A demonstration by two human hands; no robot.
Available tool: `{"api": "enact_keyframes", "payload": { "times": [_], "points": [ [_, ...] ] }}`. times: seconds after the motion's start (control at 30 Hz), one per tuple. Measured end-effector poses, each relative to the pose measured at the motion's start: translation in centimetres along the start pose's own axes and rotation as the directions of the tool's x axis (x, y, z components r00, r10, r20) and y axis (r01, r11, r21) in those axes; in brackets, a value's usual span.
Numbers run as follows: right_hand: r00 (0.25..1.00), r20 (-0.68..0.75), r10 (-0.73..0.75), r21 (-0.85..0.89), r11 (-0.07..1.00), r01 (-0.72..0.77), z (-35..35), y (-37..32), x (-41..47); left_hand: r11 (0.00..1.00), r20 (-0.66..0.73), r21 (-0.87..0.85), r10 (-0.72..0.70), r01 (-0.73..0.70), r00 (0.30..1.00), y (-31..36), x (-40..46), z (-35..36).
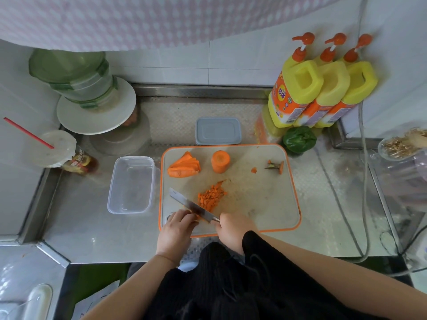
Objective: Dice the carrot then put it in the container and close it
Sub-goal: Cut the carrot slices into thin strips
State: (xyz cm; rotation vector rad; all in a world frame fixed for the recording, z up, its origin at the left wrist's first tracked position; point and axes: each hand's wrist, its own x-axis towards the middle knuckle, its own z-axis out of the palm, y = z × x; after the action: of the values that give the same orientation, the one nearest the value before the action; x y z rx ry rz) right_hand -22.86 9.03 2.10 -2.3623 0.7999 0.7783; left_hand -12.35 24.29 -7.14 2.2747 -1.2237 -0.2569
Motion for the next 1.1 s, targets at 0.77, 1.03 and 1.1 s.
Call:
{"api": "enact_keyframes", "payload": {
  "times": [0.77,1.03,1.1],
  "points": [
    [0.997,0.042,0.069,0.169,0.983,-0.075,0.0,0.2,1.5,0.997,0.016,0.053,-0.059,0.058,0.998,-0.1,0.1,-0.7],
    [1.000,0.014,-0.024,-0.018,1.000,0.024,0.5,-0.4,0.4,0.993,0.020,0.106,-0.052,0.050,0.998,-0.1,0.3,-1.0],
    [0.999,0.030,-0.022,-0.025,0.999,0.023,0.6,-0.4,0.7,0.992,0.042,0.112,-0.068,0.063,0.997,-0.1,0.5,-0.9]
  ]
}}
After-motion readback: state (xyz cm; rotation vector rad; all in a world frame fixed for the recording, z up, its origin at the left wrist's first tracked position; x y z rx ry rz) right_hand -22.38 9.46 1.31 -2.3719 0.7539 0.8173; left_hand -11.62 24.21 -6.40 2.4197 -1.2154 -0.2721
